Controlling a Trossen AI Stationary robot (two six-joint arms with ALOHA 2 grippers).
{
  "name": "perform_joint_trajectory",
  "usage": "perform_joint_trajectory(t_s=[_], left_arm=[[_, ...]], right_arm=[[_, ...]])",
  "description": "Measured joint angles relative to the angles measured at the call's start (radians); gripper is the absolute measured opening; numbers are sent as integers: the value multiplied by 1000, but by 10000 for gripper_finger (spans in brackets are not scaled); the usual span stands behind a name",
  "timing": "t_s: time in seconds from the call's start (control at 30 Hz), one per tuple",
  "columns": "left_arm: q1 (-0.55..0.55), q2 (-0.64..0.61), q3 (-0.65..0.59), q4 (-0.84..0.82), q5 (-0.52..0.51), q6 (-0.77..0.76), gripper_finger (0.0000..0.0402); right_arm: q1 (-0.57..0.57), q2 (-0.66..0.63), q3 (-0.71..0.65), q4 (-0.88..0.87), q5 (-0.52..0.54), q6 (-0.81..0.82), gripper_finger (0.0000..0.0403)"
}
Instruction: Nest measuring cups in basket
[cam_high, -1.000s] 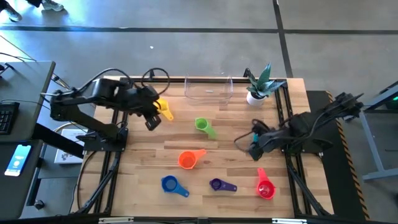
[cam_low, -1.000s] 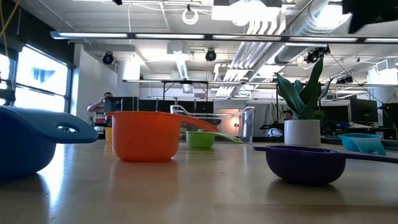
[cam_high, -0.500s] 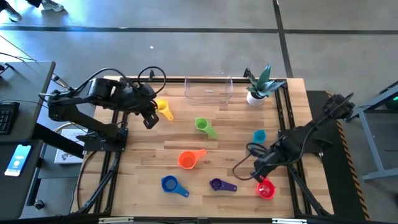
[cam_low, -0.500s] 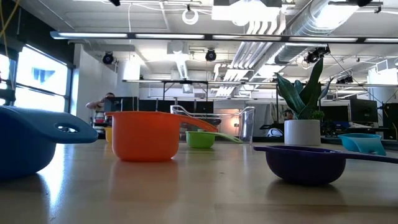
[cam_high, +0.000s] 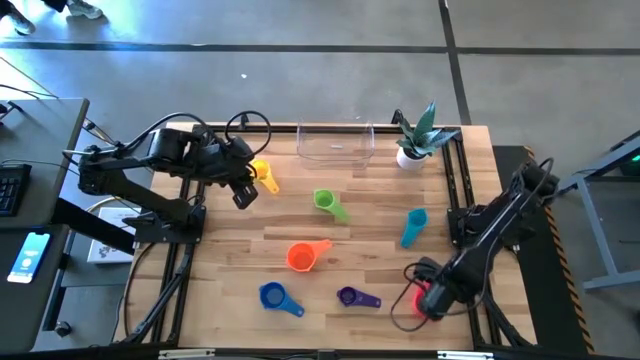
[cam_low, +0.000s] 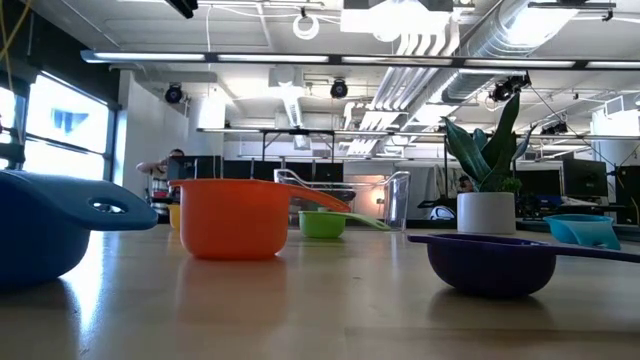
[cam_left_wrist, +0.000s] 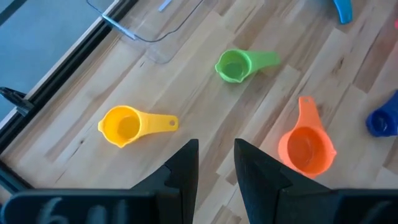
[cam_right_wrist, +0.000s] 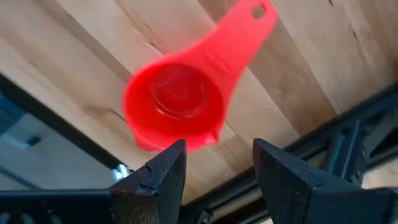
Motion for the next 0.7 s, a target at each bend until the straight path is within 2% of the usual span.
perform_joint_trajectory(t_s=[0.27,0.7], left_arm=[[0,0,0,6,0,0,92],[0,0,0,6,0,0,92]], right_arm=[[63,48,0,15,5,94,177],[69,156,0,23,13,138,177]])
